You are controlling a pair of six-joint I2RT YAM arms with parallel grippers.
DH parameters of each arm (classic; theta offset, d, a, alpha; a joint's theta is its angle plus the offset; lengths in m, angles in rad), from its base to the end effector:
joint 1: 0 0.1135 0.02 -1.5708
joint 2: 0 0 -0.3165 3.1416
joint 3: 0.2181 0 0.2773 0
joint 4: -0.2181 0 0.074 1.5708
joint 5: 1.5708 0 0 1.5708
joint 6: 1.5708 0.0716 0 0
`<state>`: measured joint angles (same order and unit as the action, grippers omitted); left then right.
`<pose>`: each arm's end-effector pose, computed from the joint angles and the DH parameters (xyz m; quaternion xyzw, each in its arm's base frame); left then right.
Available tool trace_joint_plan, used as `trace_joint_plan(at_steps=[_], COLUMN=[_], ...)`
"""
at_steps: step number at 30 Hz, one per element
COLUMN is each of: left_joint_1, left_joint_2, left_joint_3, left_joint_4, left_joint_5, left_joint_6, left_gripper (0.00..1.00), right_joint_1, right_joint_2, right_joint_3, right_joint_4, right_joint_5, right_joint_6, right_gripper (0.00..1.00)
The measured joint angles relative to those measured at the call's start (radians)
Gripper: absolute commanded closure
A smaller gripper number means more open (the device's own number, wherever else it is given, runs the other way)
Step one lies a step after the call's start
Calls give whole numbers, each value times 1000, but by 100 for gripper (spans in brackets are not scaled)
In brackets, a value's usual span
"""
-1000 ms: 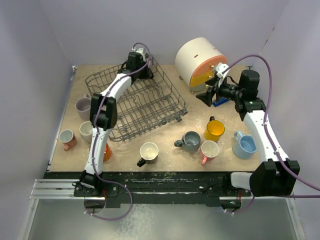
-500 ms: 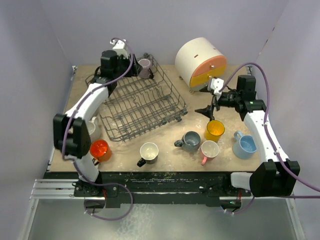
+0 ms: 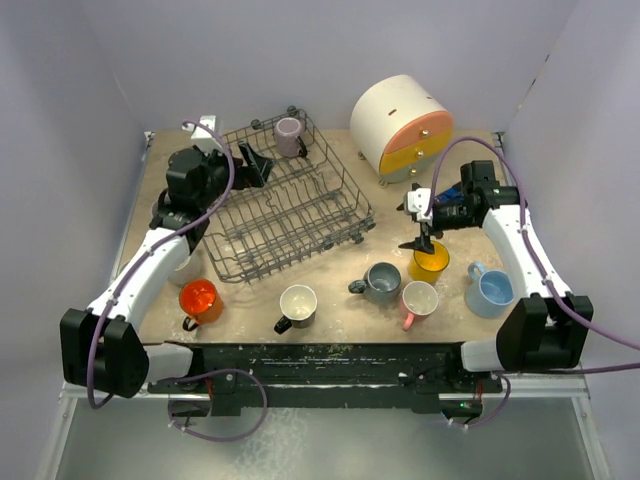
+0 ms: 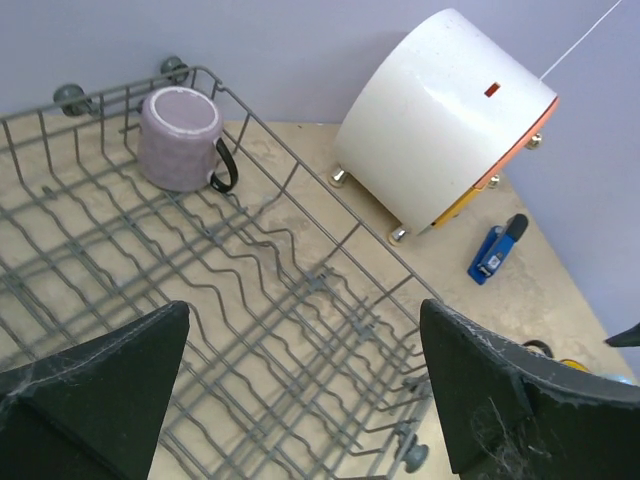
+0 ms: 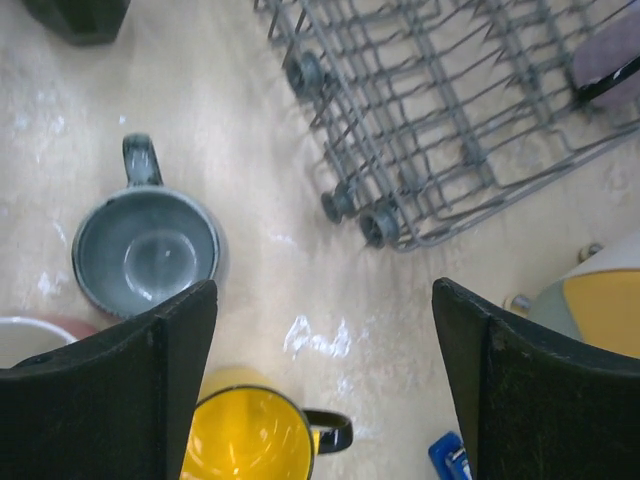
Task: Load the cups into the dish rack
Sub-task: Pick up the cup at the center of the board.
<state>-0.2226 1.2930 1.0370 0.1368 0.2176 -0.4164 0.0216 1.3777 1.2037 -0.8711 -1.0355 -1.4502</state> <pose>0.3411 -0.0931 0.3902 -0.0002 0.7470 -0.2844 0.6009 0.2904 0.0679 0.3407 -0.6586 0.5356 0.2132 0.4837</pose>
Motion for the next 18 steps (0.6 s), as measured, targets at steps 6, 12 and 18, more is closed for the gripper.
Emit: trace_joint_plan(at_steps=[6,12,18], left_joint_1=[1,2,2], left_joint_2=[-31,-30,-9], left_joint_3=[-75,-86,-86], left_joint_4=[39,44,64], left_joint_5=[0,12,30], left_joint_6=[-105,-124,-122], left_gripper=[1,1,1], right_joint_1=[-1,-8,-8], right_joint_2=[38,74,161], right_joint_3=[32,76,95], right_joint_4=[-75,-111,-218], right_joint_5=[154,309,437], right_joint_6=[-61,-207,-497], right_gripper=[21,22,26])
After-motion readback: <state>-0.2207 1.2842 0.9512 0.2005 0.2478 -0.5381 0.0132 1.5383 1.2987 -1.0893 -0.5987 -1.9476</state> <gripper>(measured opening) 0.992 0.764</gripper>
